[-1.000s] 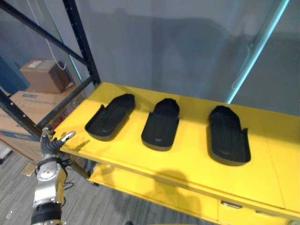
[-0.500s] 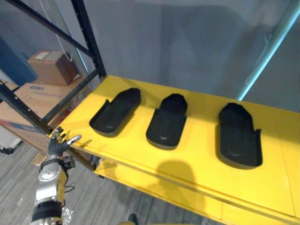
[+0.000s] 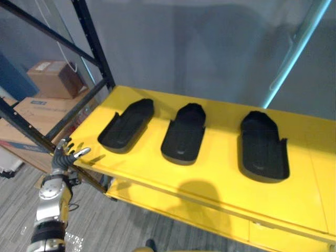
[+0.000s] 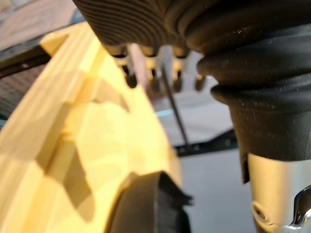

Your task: Walk over and take plastic housings, then place them on the shelf

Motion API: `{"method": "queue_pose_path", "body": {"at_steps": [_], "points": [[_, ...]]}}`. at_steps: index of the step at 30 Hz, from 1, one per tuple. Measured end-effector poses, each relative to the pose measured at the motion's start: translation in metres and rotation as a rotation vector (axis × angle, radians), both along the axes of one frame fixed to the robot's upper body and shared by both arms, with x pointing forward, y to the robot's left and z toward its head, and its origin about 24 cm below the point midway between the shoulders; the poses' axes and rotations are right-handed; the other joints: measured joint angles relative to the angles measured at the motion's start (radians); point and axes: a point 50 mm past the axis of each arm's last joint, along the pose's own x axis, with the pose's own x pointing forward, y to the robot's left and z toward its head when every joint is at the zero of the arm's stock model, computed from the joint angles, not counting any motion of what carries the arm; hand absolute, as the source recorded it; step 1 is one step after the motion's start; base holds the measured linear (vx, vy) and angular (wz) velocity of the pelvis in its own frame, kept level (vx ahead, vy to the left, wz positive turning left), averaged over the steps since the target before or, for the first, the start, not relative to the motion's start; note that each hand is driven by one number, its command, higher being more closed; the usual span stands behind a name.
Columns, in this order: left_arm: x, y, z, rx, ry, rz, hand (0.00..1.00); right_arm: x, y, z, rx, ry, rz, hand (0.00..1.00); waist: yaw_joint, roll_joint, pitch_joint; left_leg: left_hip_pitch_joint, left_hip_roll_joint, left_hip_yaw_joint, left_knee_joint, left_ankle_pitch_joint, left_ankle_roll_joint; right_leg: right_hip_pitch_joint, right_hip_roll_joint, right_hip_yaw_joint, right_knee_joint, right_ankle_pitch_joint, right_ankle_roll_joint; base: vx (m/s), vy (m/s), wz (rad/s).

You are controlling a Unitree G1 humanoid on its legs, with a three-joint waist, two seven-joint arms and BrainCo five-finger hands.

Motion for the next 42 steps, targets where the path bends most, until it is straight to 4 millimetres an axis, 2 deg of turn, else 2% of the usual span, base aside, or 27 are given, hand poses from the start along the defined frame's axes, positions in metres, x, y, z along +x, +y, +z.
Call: {"method": "queue_pose_path", "body": {"at_steps": [9, 15, 19, 25, 37, 42], "points": [[0.008, 0.004, 0.018, 0.021, -0.053, -0.007, 0.0, 0.004, -0.002, 0.001, -0.009, -0.024, -0.012, 0.0, 0.001, -0.001, 0.035, -0.029, 0.003, 0.0, 0.001, 0.003, 0.004, -0.049, -0.003, 0.022, 0.039, 0.002, 0.003, 0.04, 0.006, 0.02], [0.014, 0.002, 0.024, -0.013, -0.097, -0.017, 0.0, 0.01, -0.007, 0.003, -0.03, -0.05, -0.006, 0.0, 0.0, 0.018, 0.049, -0.028, 0.019, 0.002, 0.002, -0.001, 0.003, -0.074, 0.001, 0.034, 0.088, 0.002, 0.003, 0.02, -0.002, -0.01], [0.02, 0.0, 0.034, -0.056, -0.153, -0.041, 0.0, 0.014, -0.009, 0.004, -0.034, -0.076, 0.0, 0.0, 0.001, 0.026, 0.074, -0.085, 0.034, 0.009, 0.106, -0.053, 0.004, -0.103, -0.002, 0.058, 0.117, 0.001, 0.004, -0.04, 0.016, -0.09], [0.026, -0.005, 0.043, -0.079, -0.195, -0.115, 0.0, 0.014, -0.011, 0.005, -0.042, -0.072, 0.015, 0.0, -0.001, 0.027, 0.079, -0.11, 0.047, 0.029, 0.14, -0.064, 0.004, -0.134, 0.0, 0.082, 0.134, 0.001, 0.005, -0.03, 0.008, -0.11], [0.029, -0.007, 0.039, -0.124, -0.182, -0.143, 0.0, 0.019, -0.014, 0.007, -0.051, -0.1, 0.015, 0.0, 0.0, 0.028, 0.08, -0.117, 0.049, 0.048, 0.142, -0.053, 0.003, -0.149, -0.001, 0.099, 0.128, -0.006, 0.015, -0.04, -0.002, -0.05], [0.033, -0.008, 0.038, -0.136, -0.167, -0.142, 0.0, 0.02, -0.014, 0.007, -0.049, -0.104, 0.016, 0.0, 0.0, 0.028, 0.08, -0.099, 0.042, 0.052, 0.089, -0.02, 0.002, -0.15, 0.002, 0.1, 0.113, -0.006, 0.015, -0.03, -0.003, -0.01]]}}
